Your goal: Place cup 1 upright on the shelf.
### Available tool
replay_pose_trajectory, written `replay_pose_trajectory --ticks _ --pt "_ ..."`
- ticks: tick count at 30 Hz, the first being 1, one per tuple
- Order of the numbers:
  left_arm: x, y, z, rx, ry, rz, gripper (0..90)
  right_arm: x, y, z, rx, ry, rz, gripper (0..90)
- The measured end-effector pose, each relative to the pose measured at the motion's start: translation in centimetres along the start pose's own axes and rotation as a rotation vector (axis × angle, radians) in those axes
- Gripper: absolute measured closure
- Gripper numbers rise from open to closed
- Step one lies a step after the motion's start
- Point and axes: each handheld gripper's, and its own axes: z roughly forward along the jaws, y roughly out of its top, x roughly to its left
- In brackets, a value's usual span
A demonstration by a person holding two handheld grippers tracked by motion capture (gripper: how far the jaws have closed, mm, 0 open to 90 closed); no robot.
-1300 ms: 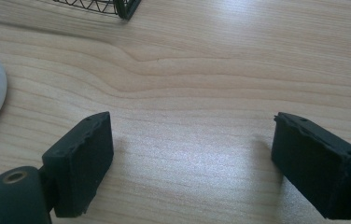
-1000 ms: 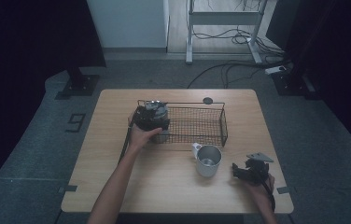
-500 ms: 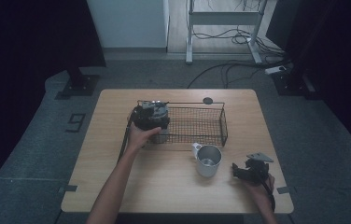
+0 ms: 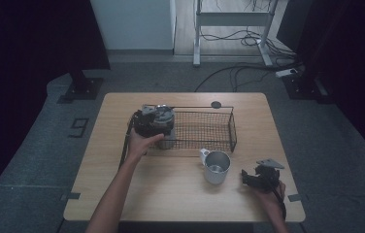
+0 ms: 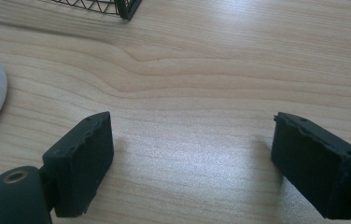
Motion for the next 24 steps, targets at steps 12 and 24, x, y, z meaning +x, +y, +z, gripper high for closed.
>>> replay_pose_trajectory --ticks 12,24 --pt "-0.5 -0.9 -2.1 -0.037 -0.010 0.018 0.7 0.0 0.0 0.0 -0.001 0.000 0.002 12.9" --pt "-1.7 -3.4 -4.7 -0.059 -0.019 0.063 3.4 0.0 0.0 0.0 0.000 0.000 0.003 12.9"
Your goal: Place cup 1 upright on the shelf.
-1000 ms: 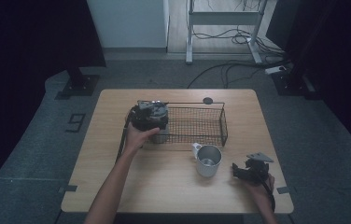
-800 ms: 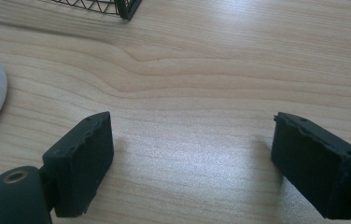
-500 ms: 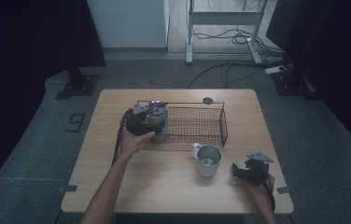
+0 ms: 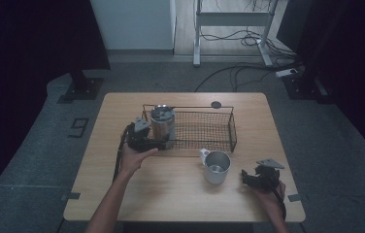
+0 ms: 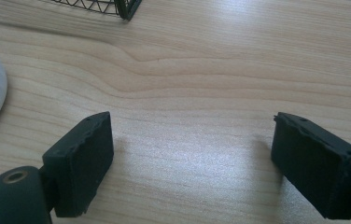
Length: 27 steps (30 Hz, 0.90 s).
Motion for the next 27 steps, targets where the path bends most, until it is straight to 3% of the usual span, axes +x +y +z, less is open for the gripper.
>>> replay_pose_trajectory --ticks 8,15,27 --pt "-0.5 -2.0 -1.3 0.023 -0.046 0.010 4.1 0.0 0.0 0.0 -0.001 0.000 -0.002 13.0" --pt "-0.9 -3.8 -2.4 0.004 -0.050 0.002 6.6 0.0 0.0 0.0 -0.001 0.000 -0.002 13.0" --pt "-1.2 -7.2 -3.1 0.041 -0.068 -0.006 7.7 0.0 0.0 0.0 -0.002 -0.001 -0.003 13.1"
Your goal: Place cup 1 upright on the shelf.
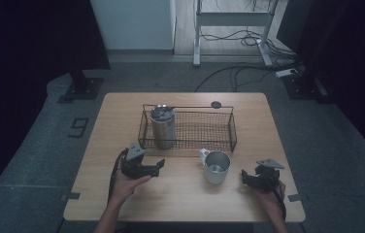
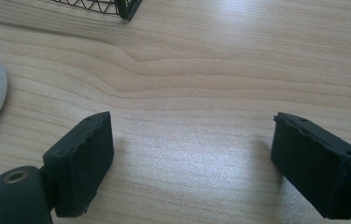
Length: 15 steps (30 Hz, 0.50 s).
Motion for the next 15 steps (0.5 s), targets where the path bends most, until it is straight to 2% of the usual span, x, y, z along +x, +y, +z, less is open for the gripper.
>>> replay_pose_trajectory --ticks 8,11,15 --pt "0.6 -2.2 -0.2 0.027 0.006 -0.021 9.0 0.0 0.0 0.0 0.000 -0.001 -0.001 13.0" --pt "0.6 -2.8 -0.2 0.063 0.010 -0.003 10.5 0.0 0.0 0.0 0.000 -0.001 -0.001 13.0" --pt "0.8 -3.6 -0.1 0.080 0.010 -0.006 10.7 0.0 0.0 0.0 0.000 -0.002 -0.001 13.0"
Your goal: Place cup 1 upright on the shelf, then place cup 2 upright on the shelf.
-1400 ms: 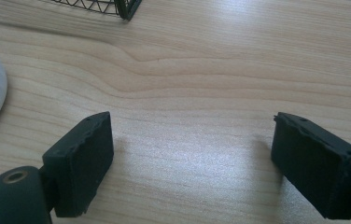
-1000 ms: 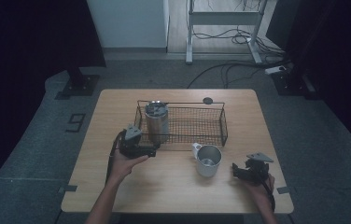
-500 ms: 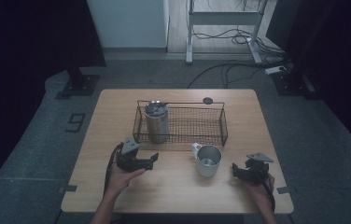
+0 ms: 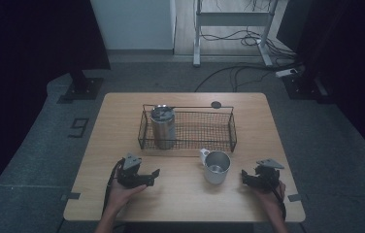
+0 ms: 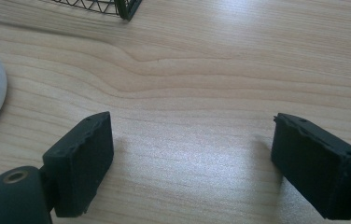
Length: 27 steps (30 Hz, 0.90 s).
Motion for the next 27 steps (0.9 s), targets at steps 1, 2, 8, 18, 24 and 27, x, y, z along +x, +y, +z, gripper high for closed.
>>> replay_pose_trajectory --ticks 1,2,8,18,24,27 --pt "0.1 -0.4 0.1 0.007 0.007 -0.007 11.2 0.0 0.0 0.0 0.000 0.000 0.000 13.0" --pt "0.2 -0.5 0.1 0.010 0.007 -0.010 11.7 0.0 0.0 0.0 0.000 0.000 0.000 12.9" --pt "0.2 -0.7 0.3 0.013 0.013 -0.014 12.0 0.0 0.0 0.0 0.001 0.002 0.003 13.1" --pt "0.4 -0.7 0.3 0.014 0.020 -0.021 12.0 0.0 0.0 -0.1 0.002 0.002 0.003 13.5" --pt "0.5 -1.0 0.5 0.025 0.025 -0.020 12.0 0.4 -0.1 -0.5 -0.015 0.001 -0.019 13.7" --pt "0.6 -1.0 0.6 0.025 0.027 -0.025 12.1 0.6 0.2 -1.2 -0.054 0.007 -0.019 14.3"
